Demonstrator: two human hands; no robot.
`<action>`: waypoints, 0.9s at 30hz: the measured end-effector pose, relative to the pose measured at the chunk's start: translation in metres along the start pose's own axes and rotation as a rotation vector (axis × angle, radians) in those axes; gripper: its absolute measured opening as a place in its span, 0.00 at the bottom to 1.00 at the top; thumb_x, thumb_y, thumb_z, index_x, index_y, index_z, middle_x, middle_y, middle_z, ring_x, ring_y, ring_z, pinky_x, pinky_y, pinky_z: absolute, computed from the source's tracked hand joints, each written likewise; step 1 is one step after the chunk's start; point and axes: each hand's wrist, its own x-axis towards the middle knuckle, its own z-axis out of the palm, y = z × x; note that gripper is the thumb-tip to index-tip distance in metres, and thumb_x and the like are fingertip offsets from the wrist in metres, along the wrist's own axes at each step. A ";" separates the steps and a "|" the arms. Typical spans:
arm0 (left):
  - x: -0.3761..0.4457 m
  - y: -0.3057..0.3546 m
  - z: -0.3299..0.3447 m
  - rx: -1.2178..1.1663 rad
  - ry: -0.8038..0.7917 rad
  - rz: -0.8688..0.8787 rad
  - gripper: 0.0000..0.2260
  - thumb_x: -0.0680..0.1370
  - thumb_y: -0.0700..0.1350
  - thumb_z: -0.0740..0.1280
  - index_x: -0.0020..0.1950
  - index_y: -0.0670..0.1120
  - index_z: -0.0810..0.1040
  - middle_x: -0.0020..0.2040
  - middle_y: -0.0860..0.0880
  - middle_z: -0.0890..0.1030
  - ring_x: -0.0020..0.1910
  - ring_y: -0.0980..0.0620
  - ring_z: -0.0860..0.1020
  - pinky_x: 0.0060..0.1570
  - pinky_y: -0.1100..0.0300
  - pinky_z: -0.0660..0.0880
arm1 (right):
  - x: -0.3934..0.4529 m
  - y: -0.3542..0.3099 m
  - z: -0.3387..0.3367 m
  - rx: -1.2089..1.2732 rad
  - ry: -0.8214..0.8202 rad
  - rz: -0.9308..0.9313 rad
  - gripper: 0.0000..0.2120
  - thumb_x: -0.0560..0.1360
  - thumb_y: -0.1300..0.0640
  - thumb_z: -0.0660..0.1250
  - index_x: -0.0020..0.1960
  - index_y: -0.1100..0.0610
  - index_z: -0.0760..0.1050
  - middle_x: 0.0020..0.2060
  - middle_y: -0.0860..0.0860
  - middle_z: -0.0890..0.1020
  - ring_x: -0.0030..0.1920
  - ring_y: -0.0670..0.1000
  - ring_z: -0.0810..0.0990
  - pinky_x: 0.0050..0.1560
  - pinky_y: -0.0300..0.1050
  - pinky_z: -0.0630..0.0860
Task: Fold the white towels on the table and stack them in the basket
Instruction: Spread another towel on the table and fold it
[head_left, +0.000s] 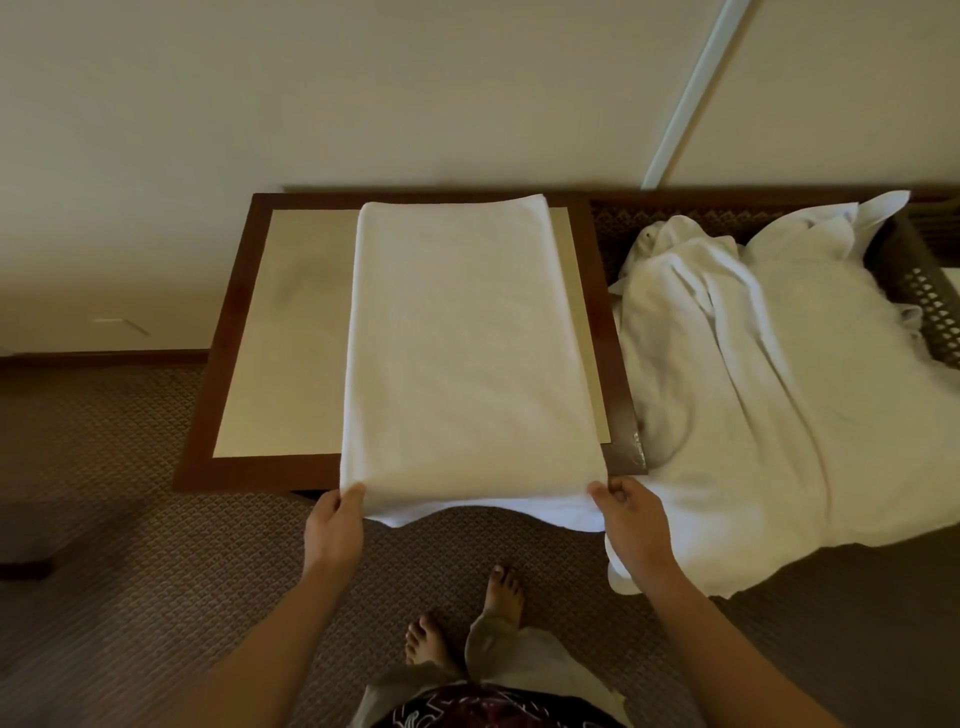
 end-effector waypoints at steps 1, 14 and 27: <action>-0.001 0.000 0.000 0.003 0.000 0.008 0.14 0.85 0.56 0.61 0.61 0.46 0.75 0.48 0.51 0.76 0.45 0.52 0.74 0.49 0.49 0.71 | -0.001 0.001 -0.001 0.013 0.001 -0.034 0.12 0.80 0.54 0.70 0.38 0.53 0.76 0.34 0.46 0.78 0.39 0.47 0.76 0.41 0.40 0.69; 0.000 -0.009 -0.003 0.171 0.066 0.076 0.07 0.83 0.54 0.66 0.55 0.51 0.75 0.45 0.53 0.78 0.42 0.53 0.75 0.43 0.51 0.73 | 0.007 0.007 -0.001 0.408 -0.160 0.213 0.08 0.78 0.62 0.71 0.43 0.55 0.88 0.49 0.55 0.87 0.56 0.57 0.83 0.62 0.55 0.76; 0.009 -0.004 -0.003 0.210 0.102 0.004 0.07 0.84 0.48 0.64 0.55 0.45 0.73 0.47 0.44 0.78 0.42 0.46 0.76 0.37 0.51 0.72 | 0.016 0.013 0.006 0.278 -0.065 0.194 0.09 0.78 0.63 0.71 0.42 0.67 0.81 0.39 0.63 0.81 0.44 0.57 0.78 0.50 0.51 0.73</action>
